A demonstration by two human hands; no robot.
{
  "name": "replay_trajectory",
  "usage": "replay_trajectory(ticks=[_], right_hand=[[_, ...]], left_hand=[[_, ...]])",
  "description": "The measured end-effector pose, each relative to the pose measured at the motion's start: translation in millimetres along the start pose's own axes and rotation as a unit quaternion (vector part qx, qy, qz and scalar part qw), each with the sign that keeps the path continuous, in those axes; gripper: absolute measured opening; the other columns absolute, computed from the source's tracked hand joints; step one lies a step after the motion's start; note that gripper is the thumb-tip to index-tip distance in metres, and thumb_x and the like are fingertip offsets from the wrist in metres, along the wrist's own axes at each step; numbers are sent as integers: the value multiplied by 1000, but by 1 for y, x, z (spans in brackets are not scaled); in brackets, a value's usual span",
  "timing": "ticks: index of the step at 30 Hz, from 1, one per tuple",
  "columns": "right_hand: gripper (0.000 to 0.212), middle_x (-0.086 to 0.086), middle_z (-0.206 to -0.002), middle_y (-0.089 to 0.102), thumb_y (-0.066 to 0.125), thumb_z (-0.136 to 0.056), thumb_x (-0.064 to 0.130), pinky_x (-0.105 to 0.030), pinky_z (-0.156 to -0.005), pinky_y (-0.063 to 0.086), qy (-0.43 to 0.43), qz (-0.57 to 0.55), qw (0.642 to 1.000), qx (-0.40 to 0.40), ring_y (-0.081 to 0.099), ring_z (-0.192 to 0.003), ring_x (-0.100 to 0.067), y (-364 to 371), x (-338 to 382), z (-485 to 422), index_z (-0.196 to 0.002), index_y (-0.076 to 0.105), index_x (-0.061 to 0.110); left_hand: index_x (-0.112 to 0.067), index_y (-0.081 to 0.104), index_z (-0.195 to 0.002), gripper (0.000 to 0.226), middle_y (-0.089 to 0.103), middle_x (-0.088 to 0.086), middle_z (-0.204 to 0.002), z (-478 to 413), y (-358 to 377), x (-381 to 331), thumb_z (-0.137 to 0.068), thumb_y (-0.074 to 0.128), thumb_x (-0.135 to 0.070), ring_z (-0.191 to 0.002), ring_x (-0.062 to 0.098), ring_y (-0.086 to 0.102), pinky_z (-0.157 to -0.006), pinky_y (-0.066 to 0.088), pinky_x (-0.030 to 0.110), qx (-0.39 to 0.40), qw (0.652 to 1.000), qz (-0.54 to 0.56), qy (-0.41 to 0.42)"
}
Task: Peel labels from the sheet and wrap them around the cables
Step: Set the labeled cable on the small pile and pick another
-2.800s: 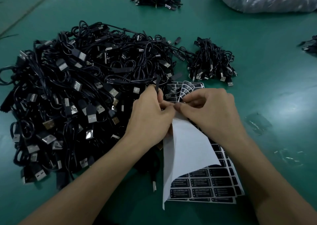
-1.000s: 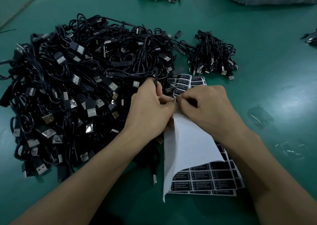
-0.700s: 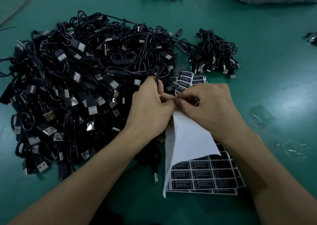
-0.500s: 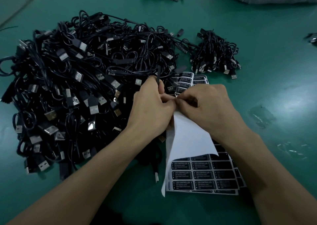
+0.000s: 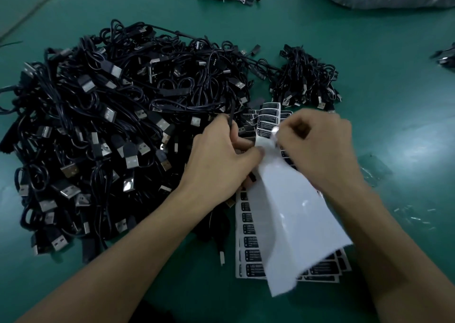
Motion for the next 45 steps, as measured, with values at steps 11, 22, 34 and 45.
replay_trajectory(ticks=[11, 22, 34, 45], right_hand=[[25, 7, -68, 72, 54, -99, 12, -18, -48, 49, 43, -158, 985, -51, 66, -51, -10, -13, -4, -5, -86, 62, 32], [13, 1, -74, 76, 67, -85, 15, -28, -63, 58, 51, -260, 964, 17, 74, -70, -18, 7, 7, 3, -80, 73, 26], [38, 2, -77, 76, 74, -84, 3, -26, -69, 57, 75, -289, 954, 24, 73, -73, -17, 8, -1, 1, -112, 65, 28], [20, -7, -73, 72, 71, -87, -4, -23, -64, 58, 156, -425, 889, 74, 70, -68, -17, 6, 4, 1, -85, 69, 16]], left_hand=[[-36, 28, -84, 58, 68, -15, -112, 9, 10, -6, -67, 75, -66, -90, 19, 66, -66, 51, 39, 65, 940, -326, 73], [-27, 52, -67, 49, 46, -8, -54, -2, -5, -3, -103, 29, -51, -41, 11, 45, -41, 35, 21, 22, 993, 89, -71], [-15, 68, -93, 9, 66, -5, -64, -1, -4, -2, -98, 61, -13, -52, 17, 69, -41, 49, 23, 42, 978, 193, -61], [-9, 59, -99, 11, 76, 6, -79, 1, -6, -2, -101, 58, -20, -64, 25, 75, -43, 54, 28, 20, 981, 181, -63]])
Point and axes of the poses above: each hand's wrist, its own z-axis away from the middle knuckle, its own y-axis out of the palm, x = y × z, the point moved 2 cm from there along -z, towards the middle knuckle
